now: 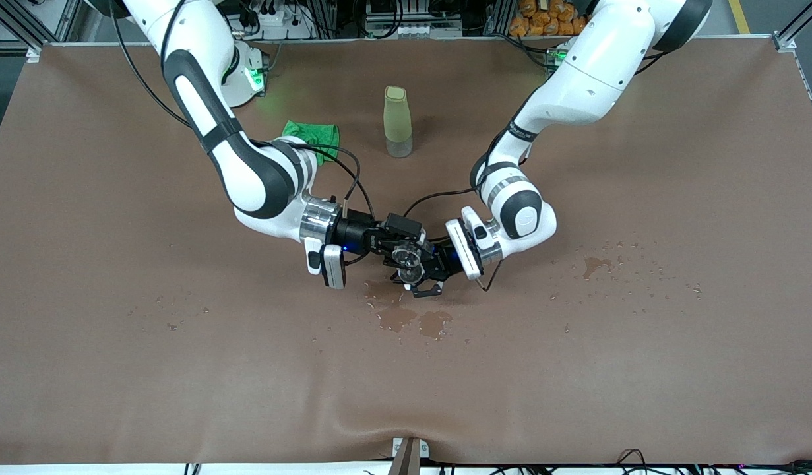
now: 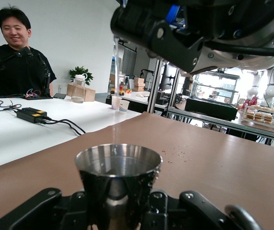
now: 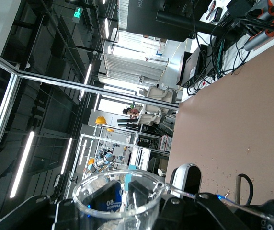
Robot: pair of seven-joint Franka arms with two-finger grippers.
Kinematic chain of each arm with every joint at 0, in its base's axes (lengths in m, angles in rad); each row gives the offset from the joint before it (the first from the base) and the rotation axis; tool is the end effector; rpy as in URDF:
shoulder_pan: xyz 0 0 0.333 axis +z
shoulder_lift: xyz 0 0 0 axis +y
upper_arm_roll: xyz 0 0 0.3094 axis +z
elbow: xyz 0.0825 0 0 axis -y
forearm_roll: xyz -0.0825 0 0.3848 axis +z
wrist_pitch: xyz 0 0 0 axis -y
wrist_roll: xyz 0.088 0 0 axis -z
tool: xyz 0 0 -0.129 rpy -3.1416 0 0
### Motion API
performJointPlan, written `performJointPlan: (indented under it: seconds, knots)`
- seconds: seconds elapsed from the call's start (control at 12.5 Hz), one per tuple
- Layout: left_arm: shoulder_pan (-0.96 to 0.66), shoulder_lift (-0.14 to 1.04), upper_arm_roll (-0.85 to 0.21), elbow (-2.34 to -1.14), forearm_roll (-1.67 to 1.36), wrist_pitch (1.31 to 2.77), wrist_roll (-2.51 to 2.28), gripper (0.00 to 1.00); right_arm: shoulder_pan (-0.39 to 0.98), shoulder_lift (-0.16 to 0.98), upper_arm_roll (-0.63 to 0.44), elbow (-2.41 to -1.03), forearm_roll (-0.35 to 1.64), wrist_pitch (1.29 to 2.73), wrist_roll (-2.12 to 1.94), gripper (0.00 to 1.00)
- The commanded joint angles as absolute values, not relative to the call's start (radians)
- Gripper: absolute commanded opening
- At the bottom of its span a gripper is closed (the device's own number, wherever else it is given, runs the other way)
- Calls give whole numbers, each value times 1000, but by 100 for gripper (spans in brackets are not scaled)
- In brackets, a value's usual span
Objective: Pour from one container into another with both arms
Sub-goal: 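Hold the beaker tilted with the right gripper, pouring into the jigger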
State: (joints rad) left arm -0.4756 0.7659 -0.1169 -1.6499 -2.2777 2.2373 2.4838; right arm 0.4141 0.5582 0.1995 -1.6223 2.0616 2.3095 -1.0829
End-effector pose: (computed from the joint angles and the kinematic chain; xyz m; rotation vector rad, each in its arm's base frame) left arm 0.5787 -0.4197 0.1805 1.5857 -0.8927 1.2951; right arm 0.5923 0.4294 0.3359 -1.6096 0.0129 -0.4040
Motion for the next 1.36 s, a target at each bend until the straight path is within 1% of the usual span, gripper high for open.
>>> performJointPlan:
  seconds: [0.0,1.28]
  knots:
    - [-491,779,-110,-1624,-2321,2252,2507,0,414,569,201,-1606,2086,2318,-1072,0]
    - [-492,787,-110,-1624,-2336,2252,2508,0,416,583,199,-1608,2088,2322,-1008,0]
